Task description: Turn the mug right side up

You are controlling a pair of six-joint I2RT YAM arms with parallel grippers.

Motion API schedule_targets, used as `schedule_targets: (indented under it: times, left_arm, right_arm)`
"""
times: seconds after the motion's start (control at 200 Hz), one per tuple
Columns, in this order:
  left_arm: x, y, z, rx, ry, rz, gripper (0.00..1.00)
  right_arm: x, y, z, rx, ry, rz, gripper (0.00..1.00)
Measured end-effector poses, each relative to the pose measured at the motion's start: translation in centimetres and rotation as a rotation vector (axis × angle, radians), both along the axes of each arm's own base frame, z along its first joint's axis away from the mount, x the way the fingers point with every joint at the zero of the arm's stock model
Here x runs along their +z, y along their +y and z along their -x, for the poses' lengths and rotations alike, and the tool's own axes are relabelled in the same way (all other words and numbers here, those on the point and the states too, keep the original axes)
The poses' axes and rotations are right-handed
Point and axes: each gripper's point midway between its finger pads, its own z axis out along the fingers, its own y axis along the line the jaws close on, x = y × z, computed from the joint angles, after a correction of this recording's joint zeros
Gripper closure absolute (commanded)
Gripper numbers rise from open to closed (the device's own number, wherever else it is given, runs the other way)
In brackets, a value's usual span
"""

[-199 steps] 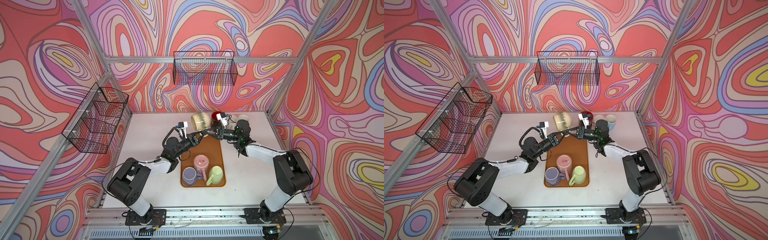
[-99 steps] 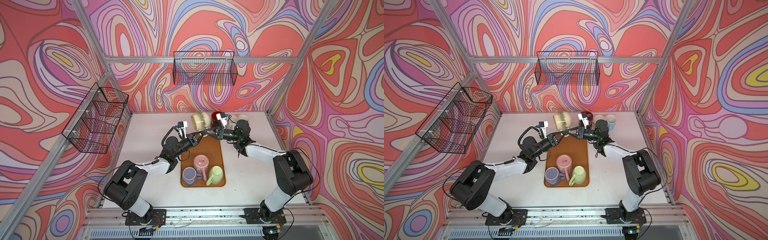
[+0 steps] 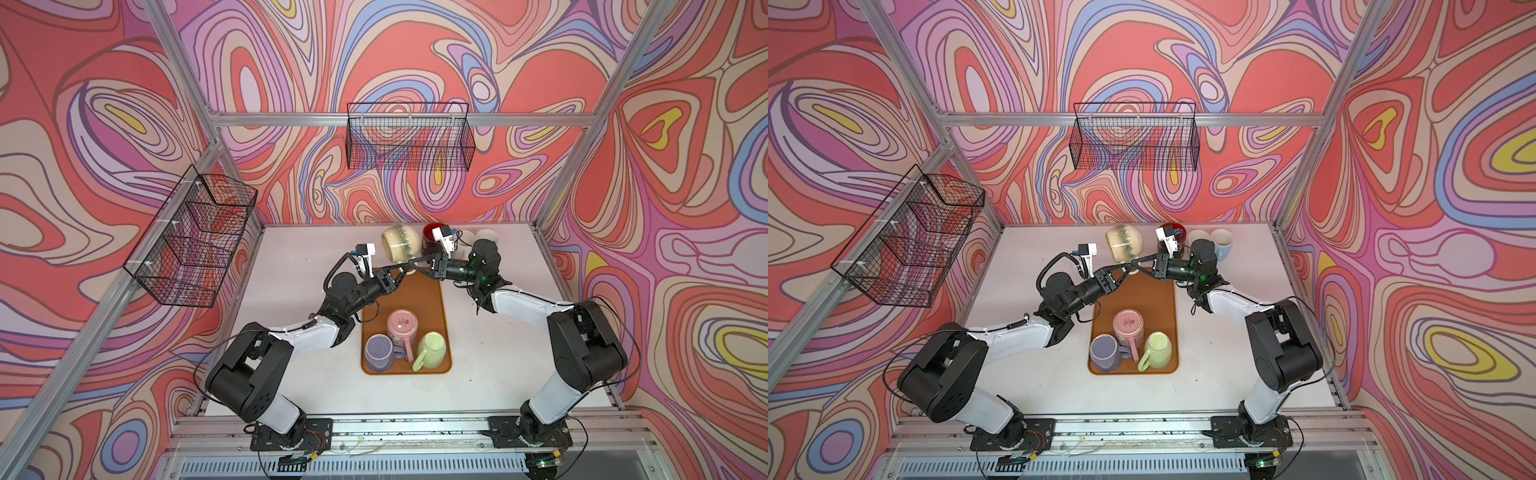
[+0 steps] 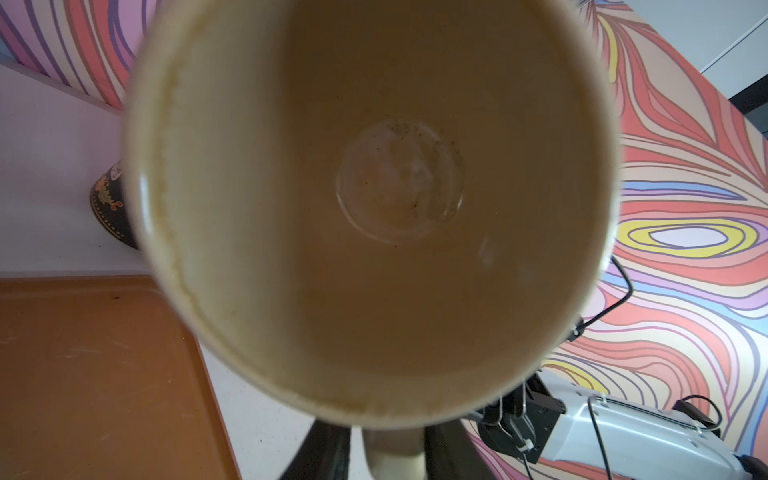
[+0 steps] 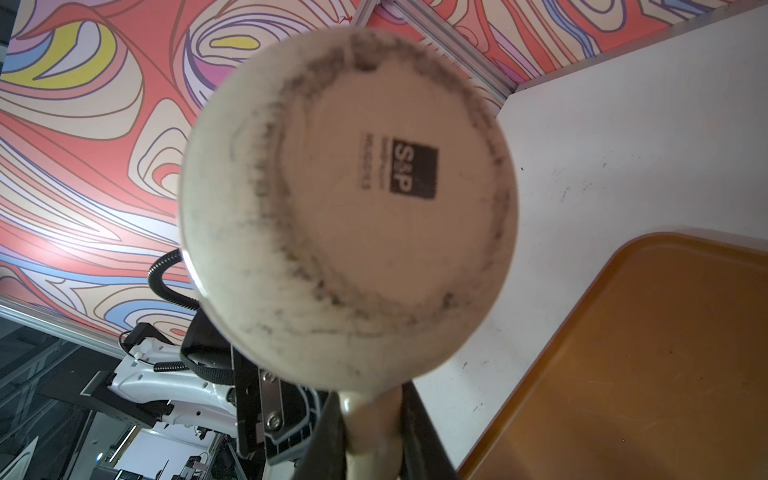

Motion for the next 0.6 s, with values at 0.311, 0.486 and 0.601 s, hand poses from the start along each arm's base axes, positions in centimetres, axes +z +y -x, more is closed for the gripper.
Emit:
schedule_targets:
  times: [0.311,0.486,0.601]
  left_arm:
    - [0.02,0.04,0.00,0.004,-0.017,-0.015,0.65]
    - [-0.01,-0.01,0.07,-0.001,-0.014,-0.015,0.85]
    - [0.35,-0.10,-0.01,-0.006,0.006,0.012,1.00]
  right_arm:
    - [0.24,-0.19,-0.06,-0.024,0.002,0.011,1.00]
    - [-0.11,0.15,0.08,-0.025,0.003,0.024,1.00]
    - [-0.10,0.09,-0.06,-0.035,-0.036,0.031,1.00]
